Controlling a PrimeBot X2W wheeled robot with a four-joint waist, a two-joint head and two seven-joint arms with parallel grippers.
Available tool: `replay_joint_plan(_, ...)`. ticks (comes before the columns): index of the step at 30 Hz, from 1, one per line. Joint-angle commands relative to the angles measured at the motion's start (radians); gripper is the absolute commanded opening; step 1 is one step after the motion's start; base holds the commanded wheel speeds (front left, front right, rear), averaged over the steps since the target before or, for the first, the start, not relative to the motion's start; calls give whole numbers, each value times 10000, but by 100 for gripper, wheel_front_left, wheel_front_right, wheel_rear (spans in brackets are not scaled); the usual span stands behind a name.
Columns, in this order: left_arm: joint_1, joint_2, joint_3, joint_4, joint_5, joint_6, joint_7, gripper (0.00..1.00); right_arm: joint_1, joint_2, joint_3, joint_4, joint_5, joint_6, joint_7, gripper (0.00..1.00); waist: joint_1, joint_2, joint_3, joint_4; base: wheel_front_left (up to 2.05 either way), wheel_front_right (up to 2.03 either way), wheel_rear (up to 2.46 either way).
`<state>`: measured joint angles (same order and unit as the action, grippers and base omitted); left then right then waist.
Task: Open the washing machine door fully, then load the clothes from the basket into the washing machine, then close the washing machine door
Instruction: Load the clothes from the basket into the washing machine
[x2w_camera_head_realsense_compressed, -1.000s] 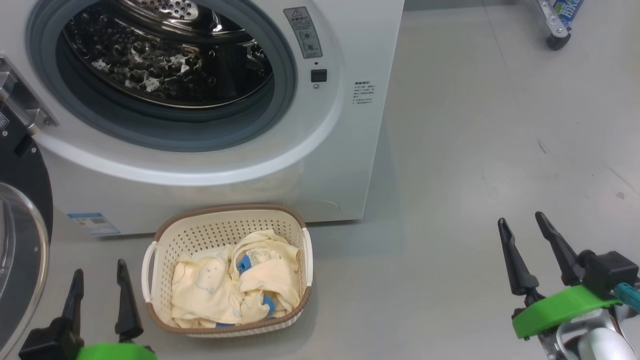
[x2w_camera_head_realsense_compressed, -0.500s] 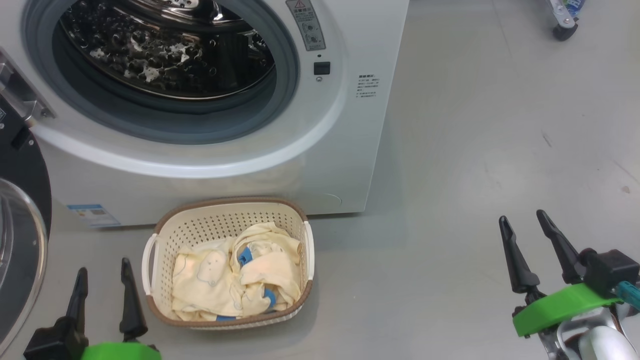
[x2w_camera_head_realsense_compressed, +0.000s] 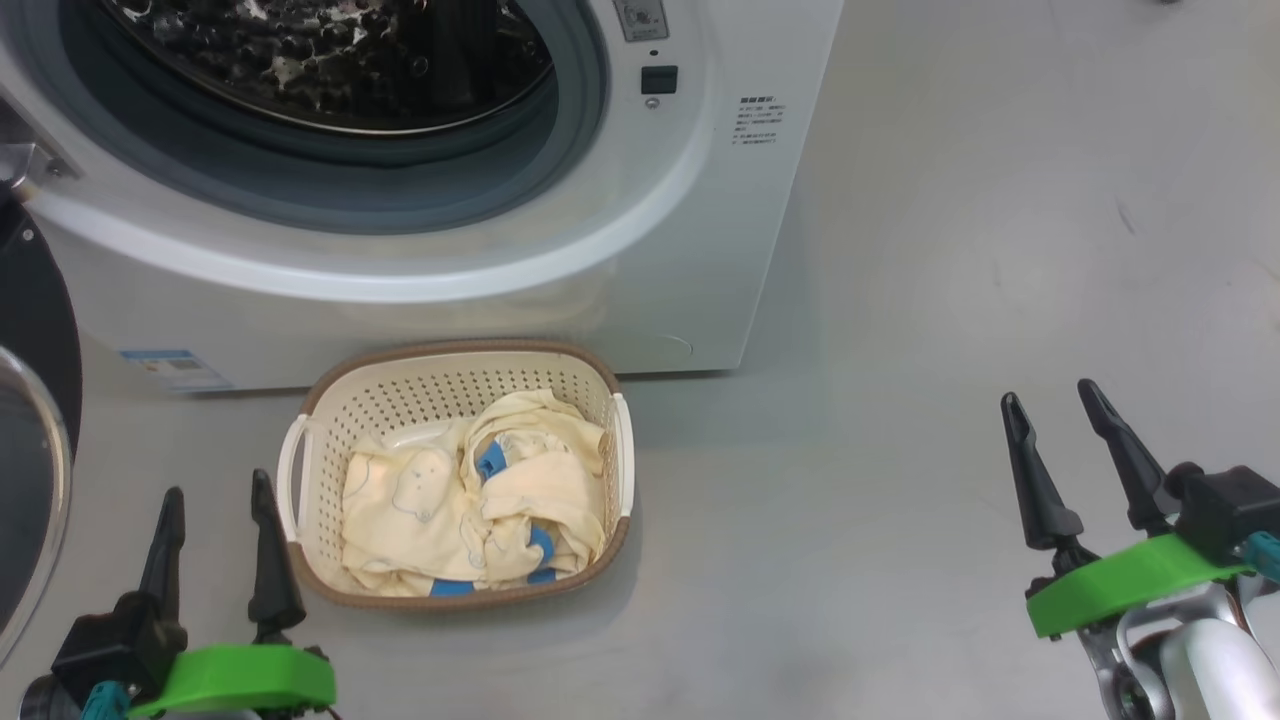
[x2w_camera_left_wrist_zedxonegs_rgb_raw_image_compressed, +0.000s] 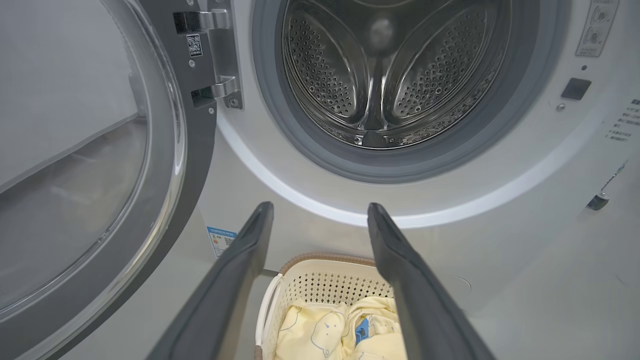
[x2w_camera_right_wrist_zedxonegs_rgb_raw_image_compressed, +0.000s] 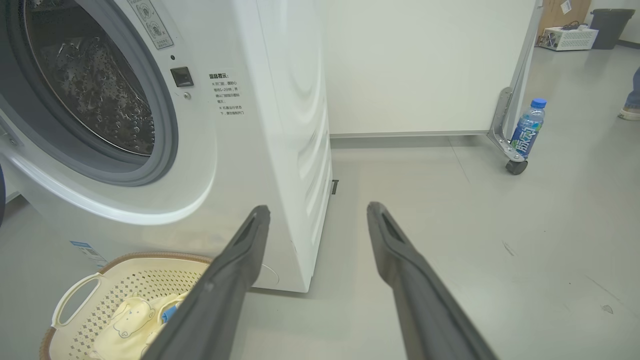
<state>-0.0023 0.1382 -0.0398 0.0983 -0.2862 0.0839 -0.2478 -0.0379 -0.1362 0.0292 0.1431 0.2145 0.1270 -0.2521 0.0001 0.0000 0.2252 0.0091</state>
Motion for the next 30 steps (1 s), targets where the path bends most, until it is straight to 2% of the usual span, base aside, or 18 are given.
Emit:
replay_joint_plan(1, -392, 80, 303, -288, 148, -56, -139, 100, -368, -250, 130, -331, 60, 37, -97, 100, -1, 0, 254, 24, 0, 0, 0)
replay_joint_plan(17, -2289, -204, 127, 232, 305, -280, -139, 100, -1280, -299, 253, -579, 110, 37, -97, 100, -1, 0, 2303, -52, 0, 0, 0)
replay_joint_plan(30, -3986, -202, 114, 1405, 500, -684, -139, 100, -2034, -255, 430, -644, 155, 37, -97, 100, -1, 0, 3638, -322, 0, 0, 0)
